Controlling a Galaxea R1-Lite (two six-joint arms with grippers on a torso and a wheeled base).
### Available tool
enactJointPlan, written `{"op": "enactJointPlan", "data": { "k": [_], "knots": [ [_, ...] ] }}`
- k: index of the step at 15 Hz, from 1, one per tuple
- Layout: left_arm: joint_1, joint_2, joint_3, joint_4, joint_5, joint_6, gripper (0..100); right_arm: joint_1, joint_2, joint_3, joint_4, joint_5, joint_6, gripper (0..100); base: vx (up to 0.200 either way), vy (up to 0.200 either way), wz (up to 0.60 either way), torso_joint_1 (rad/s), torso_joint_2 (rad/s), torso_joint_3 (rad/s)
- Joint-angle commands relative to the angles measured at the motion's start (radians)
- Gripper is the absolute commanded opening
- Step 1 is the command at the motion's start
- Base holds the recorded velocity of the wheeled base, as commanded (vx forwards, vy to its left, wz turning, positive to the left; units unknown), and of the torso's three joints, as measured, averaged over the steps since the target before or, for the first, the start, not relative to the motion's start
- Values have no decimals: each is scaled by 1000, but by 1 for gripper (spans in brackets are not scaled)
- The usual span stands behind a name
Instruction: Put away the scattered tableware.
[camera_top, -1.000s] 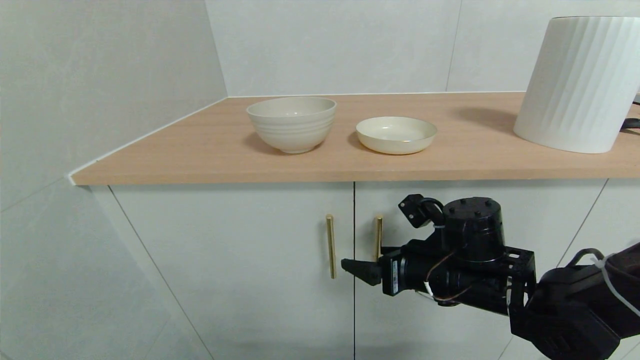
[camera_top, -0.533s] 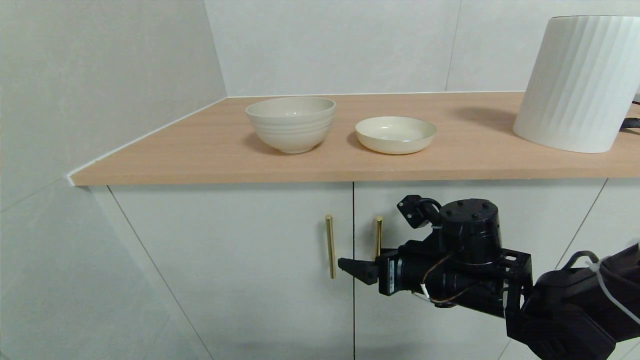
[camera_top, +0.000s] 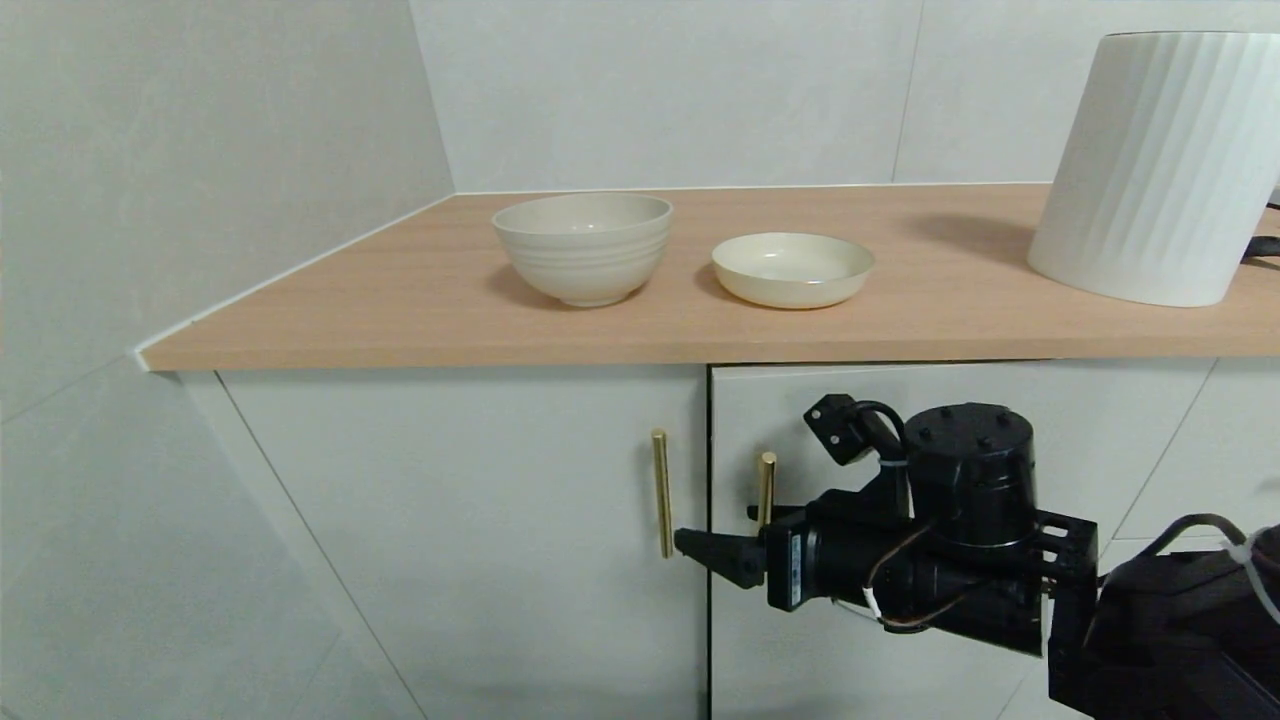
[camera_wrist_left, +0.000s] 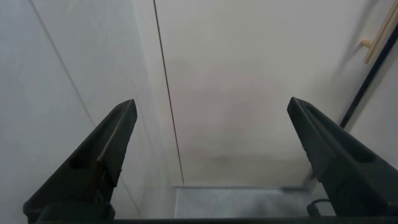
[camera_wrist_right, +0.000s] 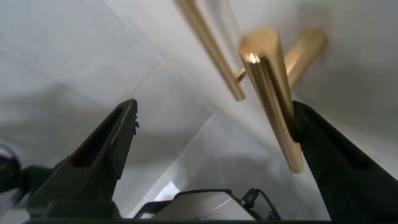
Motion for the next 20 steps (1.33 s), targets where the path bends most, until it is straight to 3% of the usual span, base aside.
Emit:
{"op": "enactJointPlan", "data": {
  "k": [1,3,6,12,15,16,17,19,20],
  "knots": [
    [0,1,0,0,0,-1,100,12,-80,67,0,-3,0,100,0,0,0,0,0,0],
    [0,1,0,0,0,-1,100,23,-135,147,0,14,0,100,0,0,0,0,0,0],
    [0,1,0,0,0,-1,100,32,-236,219,0,126,-2,100,0,0,0,0,0,0],
    [0,0,0,0,0,-1,100,49,-185,218,0,133,0,100,0,0,0,0,0,0],
    [0,0,-2,-2,0,18,100,49,-199,219,0,133,0,100,0,0,0,0,0,0],
    [0,0,-51,-32,-32,21,100,49,-201,222,0,133,0,100,0,0,0,0,0,0],
    [-4,15,-132,-17,-113,5,100,49,-201,222,0,133,1,100,0,0,0,0,0,0],
    [-49,135,-364,103,-362,-70,100,49,-202,222,0,133,0,100,0,0,0,0,0,0],
    [-55,178,-413,130,-414,-74,100,49,-201,222,0,133,0,100,0,0,0,0,0,0]
  ]
}}
